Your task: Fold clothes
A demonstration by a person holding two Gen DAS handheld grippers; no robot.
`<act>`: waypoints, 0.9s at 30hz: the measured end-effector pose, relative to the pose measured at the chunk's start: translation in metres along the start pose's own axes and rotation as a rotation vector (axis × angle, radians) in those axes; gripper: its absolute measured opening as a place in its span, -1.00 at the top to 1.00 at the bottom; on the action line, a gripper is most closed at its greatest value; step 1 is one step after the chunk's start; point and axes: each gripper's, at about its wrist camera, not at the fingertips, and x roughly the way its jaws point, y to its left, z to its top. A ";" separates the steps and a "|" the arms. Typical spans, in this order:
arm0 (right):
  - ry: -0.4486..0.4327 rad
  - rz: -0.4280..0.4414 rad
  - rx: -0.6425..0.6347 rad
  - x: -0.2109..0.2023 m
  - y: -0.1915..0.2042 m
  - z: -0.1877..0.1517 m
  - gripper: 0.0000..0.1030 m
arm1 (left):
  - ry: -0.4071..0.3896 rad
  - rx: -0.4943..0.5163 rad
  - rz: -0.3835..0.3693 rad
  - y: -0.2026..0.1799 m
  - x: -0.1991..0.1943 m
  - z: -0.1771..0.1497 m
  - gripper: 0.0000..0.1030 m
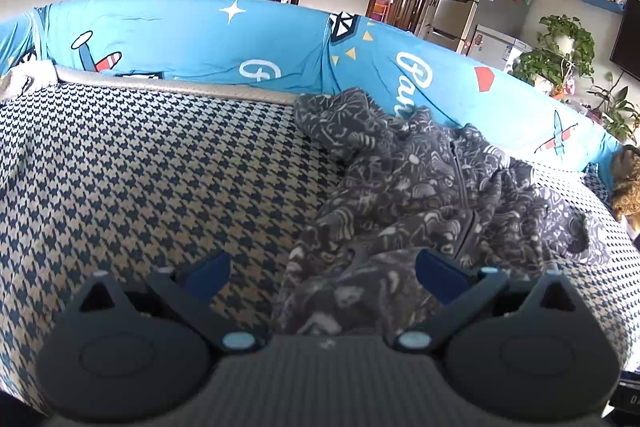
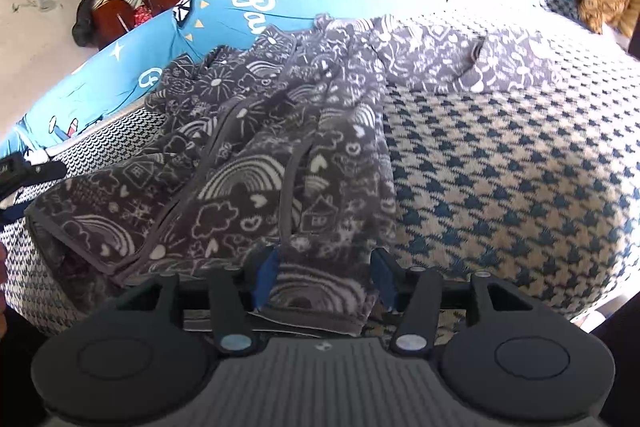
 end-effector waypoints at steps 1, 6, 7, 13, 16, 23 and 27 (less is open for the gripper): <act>0.006 -0.003 0.007 0.002 -0.001 -0.001 -0.01 | 0.001 0.002 0.003 0.000 0.000 -0.001 -1.00; 0.030 -0.023 0.026 0.013 -0.003 -0.006 -0.01 | 0.001 0.009 0.019 -0.003 0.001 -0.004 -1.00; 0.030 -0.036 0.021 0.014 -0.003 -0.007 -0.01 | 0.001 0.010 0.023 -0.003 0.001 -0.004 -1.00; 0.013 -0.080 0.011 0.014 -0.002 -0.012 -0.01 | 0.005 0.015 0.032 -0.004 0.002 -0.007 -1.00; 0.007 -0.105 0.013 0.018 -0.003 -0.014 -0.02 | 0.008 0.014 0.031 -0.004 0.003 -0.007 -1.00; -0.018 -0.115 0.017 0.017 -0.004 -0.015 0.67 | 0.010 0.029 0.038 -0.007 0.005 -0.010 -1.00; -0.043 -0.132 0.043 0.005 -0.005 -0.014 0.81 | 0.005 0.021 0.042 -0.003 0.003 -0.010 -1.00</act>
